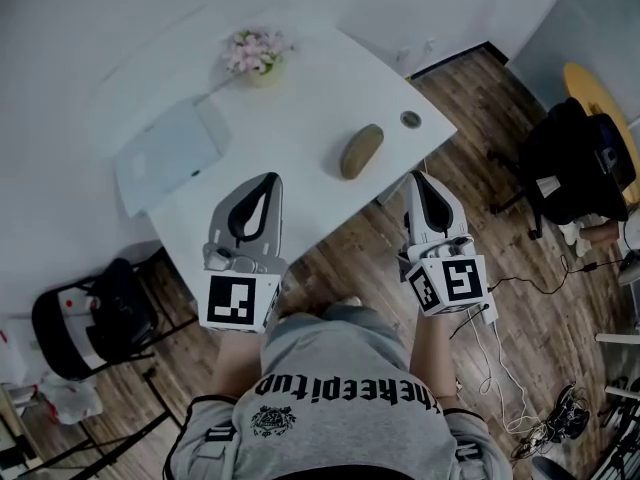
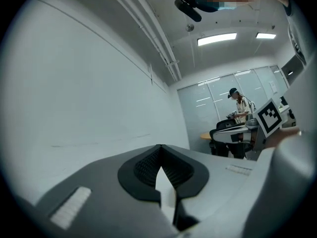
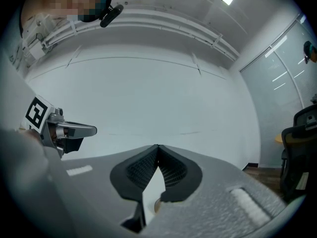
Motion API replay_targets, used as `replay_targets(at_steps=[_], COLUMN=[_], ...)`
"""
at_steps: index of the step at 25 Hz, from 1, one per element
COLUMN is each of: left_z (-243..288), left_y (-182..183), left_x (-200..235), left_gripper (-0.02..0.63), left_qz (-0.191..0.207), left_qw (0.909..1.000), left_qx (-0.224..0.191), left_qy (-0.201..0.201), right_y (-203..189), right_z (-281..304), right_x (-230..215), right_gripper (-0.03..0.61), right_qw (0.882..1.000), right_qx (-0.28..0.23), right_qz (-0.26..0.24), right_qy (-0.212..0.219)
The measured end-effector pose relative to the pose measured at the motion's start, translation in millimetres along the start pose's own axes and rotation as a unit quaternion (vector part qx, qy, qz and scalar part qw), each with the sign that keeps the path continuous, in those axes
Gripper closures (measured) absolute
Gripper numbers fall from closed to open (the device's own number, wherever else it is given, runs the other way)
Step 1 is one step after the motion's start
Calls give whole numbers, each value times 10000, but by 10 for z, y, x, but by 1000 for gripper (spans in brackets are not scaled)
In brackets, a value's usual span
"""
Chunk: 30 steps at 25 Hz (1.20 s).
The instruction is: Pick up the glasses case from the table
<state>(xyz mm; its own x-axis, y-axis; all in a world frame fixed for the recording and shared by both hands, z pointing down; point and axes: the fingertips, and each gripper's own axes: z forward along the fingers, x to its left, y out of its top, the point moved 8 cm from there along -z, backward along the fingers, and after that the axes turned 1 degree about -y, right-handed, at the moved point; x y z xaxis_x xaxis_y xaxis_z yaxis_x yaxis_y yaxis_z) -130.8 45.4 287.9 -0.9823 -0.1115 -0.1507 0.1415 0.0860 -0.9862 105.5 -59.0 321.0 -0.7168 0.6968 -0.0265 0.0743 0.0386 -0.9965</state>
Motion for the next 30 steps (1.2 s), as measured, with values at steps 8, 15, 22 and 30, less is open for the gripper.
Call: replay_targets(at_steps=[8,15,22,30], left_z=[-252,-141,177,541], left_y=[-36,-54,-99,-103], left_x=[200,157,-4,-242], left_gripper=[595,595,595,595], left_qz=[-239,-324,-393,-461], left_qw=[9995,9991,9976,9958], left_qx=[185,130,148,153], left_qy=[91,-230,-550,-778], right_y=[-33,-46,-58,-50], right_z=[129,107,16,-69], right_x=[293,324,64,-259], right_gripper=[577,577,577,577], right_qw=[9998,9999,9998,9994], right_qx=[28,59,96,124], right_qz=[29,7,-20,-44], right_qy=[209,84,-190,-316])
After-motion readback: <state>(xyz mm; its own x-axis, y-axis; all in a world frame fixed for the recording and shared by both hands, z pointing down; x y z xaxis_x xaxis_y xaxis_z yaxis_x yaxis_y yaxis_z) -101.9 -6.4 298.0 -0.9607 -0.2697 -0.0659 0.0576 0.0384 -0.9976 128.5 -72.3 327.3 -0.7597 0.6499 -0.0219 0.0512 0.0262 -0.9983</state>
